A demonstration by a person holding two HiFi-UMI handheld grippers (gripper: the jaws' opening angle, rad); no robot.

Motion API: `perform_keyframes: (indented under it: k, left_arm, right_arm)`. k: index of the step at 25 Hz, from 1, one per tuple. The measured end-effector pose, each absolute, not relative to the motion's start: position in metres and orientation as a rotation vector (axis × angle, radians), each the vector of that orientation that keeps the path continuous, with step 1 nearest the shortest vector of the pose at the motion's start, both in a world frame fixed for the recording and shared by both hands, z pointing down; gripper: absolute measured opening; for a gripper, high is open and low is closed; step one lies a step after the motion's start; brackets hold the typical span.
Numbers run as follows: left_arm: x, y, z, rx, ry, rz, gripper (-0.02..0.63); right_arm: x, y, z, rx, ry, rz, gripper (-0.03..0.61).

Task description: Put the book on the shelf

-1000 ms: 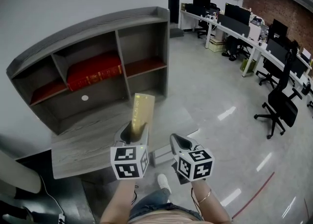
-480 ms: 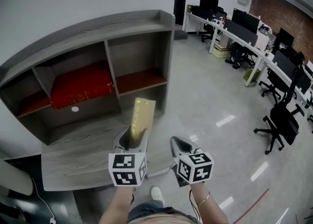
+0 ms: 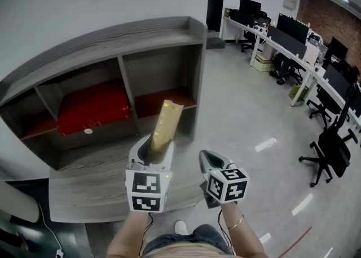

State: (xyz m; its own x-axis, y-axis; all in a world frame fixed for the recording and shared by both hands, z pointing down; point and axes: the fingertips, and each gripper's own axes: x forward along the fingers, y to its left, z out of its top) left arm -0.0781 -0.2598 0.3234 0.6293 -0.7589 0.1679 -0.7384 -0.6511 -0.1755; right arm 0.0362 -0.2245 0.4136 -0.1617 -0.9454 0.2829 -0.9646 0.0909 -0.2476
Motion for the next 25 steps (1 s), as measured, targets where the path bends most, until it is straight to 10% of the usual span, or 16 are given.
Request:
perform_keyframes:
  k: [25]
  left_arm:
    - [-0.002, -0.281, 0.281, -1.827, 0.943, -0.768, 0.204]
  right_arm:
    - [0.070, -0.251, 0.402, 1.773, -2.452, 0.590, 0.009]
